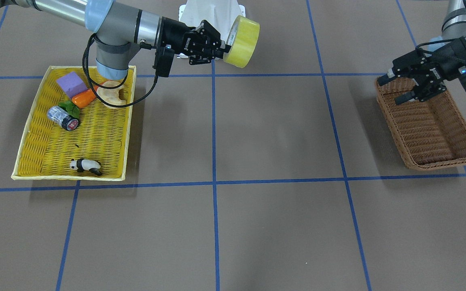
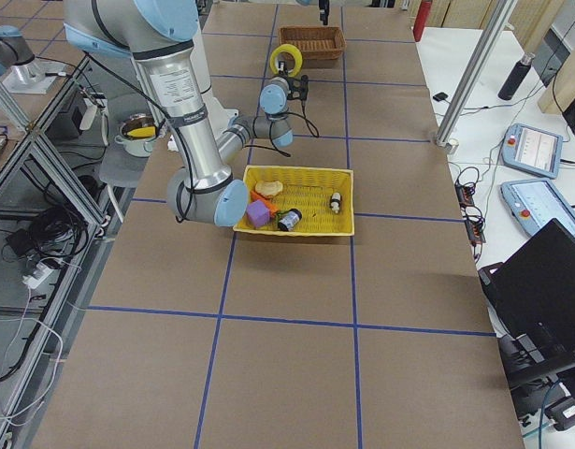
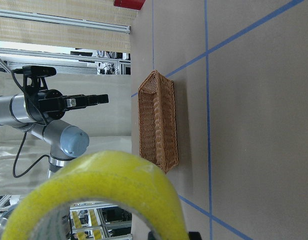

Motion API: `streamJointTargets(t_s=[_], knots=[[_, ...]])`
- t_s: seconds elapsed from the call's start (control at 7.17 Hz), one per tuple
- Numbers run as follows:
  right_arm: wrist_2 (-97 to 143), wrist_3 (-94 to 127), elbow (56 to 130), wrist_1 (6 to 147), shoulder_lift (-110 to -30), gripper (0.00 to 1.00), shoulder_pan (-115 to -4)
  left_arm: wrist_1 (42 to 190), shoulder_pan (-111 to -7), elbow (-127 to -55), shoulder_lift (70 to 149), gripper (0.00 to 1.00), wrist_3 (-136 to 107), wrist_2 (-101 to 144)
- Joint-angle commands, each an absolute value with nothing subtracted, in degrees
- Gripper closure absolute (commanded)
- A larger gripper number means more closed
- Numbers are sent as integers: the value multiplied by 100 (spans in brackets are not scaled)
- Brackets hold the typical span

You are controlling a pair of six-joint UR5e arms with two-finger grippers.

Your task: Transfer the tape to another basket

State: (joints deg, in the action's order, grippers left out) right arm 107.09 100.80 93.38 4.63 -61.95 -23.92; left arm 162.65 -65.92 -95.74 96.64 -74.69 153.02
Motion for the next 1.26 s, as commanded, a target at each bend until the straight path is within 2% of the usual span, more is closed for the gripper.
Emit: streamJointTargets(t_s=[0.0, 0.28, 0.7, 0.84, 1.12], knots=[[10670, 10099, 9325, 413, -6144, 100, -2294, 17582, -5814, -9571, 10278, 2, -9701, 14525], [10478, 10316, 9316, 116, -6135, 100, -2215, 18410, -4855, -9624, 10538, 2, -10823, 13196], [10267, 10589, 8914, -891, -6135, 100, -2145, 19550, -4799, -9554, 10854, 2, -12727, 13157], [10222, 10643, 8642, -1375, -6126, 100, -2118, 19825, -4694, -9536, 11063, 2, -13083, 12870], [10064, 10644, 8543, -1512, -5951, 100, -2031, 20222, -4177, -9519, 11145, 2, -13122, 12324]])
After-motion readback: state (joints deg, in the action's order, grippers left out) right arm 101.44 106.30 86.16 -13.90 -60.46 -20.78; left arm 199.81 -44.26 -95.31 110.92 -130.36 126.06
